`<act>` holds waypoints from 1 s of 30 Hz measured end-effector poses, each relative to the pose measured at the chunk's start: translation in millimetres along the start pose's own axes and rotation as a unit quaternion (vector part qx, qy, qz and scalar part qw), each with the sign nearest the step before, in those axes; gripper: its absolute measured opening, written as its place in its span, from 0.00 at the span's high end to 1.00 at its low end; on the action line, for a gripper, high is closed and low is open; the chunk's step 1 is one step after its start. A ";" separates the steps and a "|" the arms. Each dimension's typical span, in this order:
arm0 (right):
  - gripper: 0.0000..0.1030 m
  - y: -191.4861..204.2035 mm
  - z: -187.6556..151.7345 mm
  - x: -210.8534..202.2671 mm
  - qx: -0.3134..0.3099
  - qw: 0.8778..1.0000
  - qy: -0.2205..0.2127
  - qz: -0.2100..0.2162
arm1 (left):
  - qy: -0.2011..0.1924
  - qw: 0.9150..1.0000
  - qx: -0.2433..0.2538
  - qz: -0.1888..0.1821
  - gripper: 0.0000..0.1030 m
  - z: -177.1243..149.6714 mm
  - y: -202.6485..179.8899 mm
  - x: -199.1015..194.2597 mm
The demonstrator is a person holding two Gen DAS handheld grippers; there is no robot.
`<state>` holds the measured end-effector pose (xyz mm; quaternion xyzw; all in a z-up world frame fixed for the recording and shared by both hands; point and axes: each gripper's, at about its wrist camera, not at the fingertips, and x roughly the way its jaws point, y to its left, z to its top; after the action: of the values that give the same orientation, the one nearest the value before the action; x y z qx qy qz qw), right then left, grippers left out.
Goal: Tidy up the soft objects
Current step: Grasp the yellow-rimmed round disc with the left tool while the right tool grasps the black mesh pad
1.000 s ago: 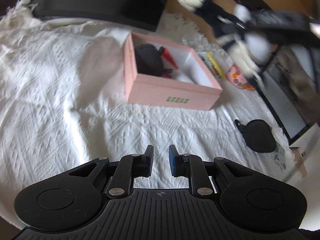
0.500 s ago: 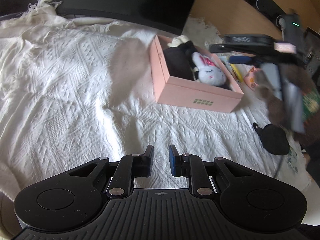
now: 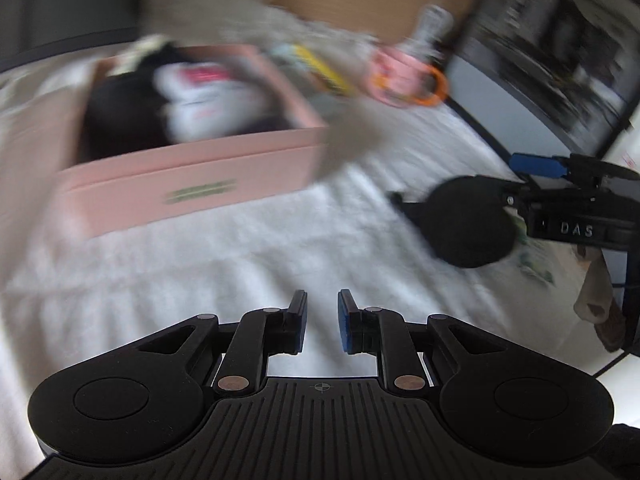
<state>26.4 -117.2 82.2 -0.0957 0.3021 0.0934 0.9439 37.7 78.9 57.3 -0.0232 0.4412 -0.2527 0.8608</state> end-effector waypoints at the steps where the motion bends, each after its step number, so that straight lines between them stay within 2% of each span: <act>1: 0.24 -12.2 -7.6 -4.3 0.012 1.000 0.004 -0.010 | -0.001 1.000 0.010 -0.011 0.82 5.0 -9.4 7.2; 6: 0.23 -65.6 -43.2 -19.0 0.072 0.997 0.015 -0.034 | -0.015 0.997 0.035 -0.068 0.82 38.0 -47.4 37.8; 9: 0.23 -84.3 -62.2 -24.6 0.083 0.996 0.024 -0.028 | -0.021 0.995 0.057 -0.076 0.82 63.3 -67.4 60.5; 12: 0.23 -97.3 -76.9 -28.1 0.081 0.996 0.030 -0.022 | -0.054 0.998 0.029 -0.034 0.81 100.7 -69.2 81.9; 15: 0.23 -106.8 -84.5 -27.2 0.081 0.996 0.029 -0.009 | -0.079 0.995 -0.062 -0.012 0.81 144.6 -49.6 104.5; 18: 0.23 -116.0 -87.5 -30.6 0.093 0.995 0.021 0.014 | -0.082 0.982 -0.169 0.017 0.81 177.2 -22.6 129.7; 20: 0.23 -123.4 -87.3 -29.8 0.101 0.994 0.015 0.031 | -0.082 0.973 -0.208 0.051 0.81 191.6 -12.4 145.6; 23: 0.23 -132.3 -87.7 -24.1 0.108 0.993 0.017 0.047 | -0.077 0.967 -0.230 0.083 0.80 207.1 -4.8 166.9; 26: 0.23 -140.3 -91.3 -16.4 0.115 0.991 0.026 0.062 | -0.083 0.965 -0.225 0.107 0.80 219.7 -2.7 184.7; 29: 0.23 -145.7 -96.7 -9.6 0.121 0.990 0.038 0.062 | -0.082 0.963 -0.220 0.131 0.76 232.5 0.1 201.8; 30: 0.23 -147.6 -98.4 -8.7 0.125 0.989 0.041 0.060 | -0.082 0.963 -0.217 0.135 0.72 236.3 -0.5 207.3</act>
<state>-0.3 -283.9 26.9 0.0378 0.3552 0.1072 0.9279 319.8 -59.2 46.5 -0.1703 0.4121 -0.0291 0.8946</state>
